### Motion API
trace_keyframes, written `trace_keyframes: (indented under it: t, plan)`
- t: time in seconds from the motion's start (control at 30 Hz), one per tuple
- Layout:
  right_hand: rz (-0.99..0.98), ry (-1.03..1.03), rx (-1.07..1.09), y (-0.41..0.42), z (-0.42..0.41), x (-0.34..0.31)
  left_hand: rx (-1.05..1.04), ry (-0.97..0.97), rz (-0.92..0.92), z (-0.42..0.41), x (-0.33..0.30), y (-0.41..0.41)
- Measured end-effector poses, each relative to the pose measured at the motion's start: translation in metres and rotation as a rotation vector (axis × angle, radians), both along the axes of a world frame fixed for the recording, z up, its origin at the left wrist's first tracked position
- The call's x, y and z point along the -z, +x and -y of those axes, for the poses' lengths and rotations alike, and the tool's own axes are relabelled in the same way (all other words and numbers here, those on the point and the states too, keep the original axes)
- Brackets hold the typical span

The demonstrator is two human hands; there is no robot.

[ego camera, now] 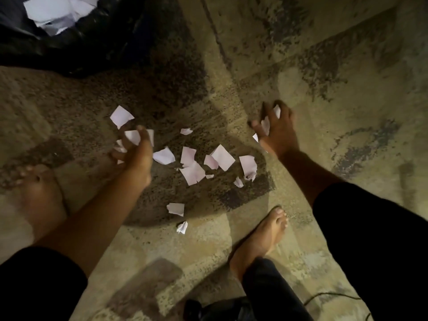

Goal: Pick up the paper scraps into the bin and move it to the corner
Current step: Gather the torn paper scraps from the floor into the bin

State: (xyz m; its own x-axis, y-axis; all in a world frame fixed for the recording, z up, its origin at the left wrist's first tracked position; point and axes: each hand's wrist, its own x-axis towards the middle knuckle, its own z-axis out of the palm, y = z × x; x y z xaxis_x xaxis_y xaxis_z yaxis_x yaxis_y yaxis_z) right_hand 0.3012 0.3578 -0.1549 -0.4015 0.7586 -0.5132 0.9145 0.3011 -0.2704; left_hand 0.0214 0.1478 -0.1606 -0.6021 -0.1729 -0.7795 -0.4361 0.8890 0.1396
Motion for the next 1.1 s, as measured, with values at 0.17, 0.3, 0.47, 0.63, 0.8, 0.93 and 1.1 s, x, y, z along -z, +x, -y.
trace_keyframes:
  t: [0.17,0.3,0.47,0.63,0.8,0.93,1.1]
  plan:
    - [-0.009,-0.012,0.025,0.008,0.060,-0.004,0.341,0.033,0.061,-0.007,-0.016,0.058]
    - [-0.023,-0.012,0.109,0.005,0.112,-0.007,0.481,0.081,0.110,-0.009,-0.029,0.095]
    - [0.041,-0.097,0.230,-0.011,0.160,-0.008,0.539,0.172,0.144,-0.002,-0.038,0.121]
    - [-0.130,-0.195,0.392,-0.028,0.183,-0.002,0.572,0.254,0.168,0.010,-0.035,0.127]
    - [-0.311,-0.226,0.448,-0.053,0.187,0.007,0.631,0.287,0.109,0.023,-0.018,0.117]
    - [-0.397,-0.268,0.387,-0.066,0.185,0.007,0.583,0.431,0.179,0.031,-0.009,0.109]
    - [-0.432,-0.316,0.423,-0.069,0.186,-0.001,0.379,0.541,0.259,0.033,-0.026,0.102]
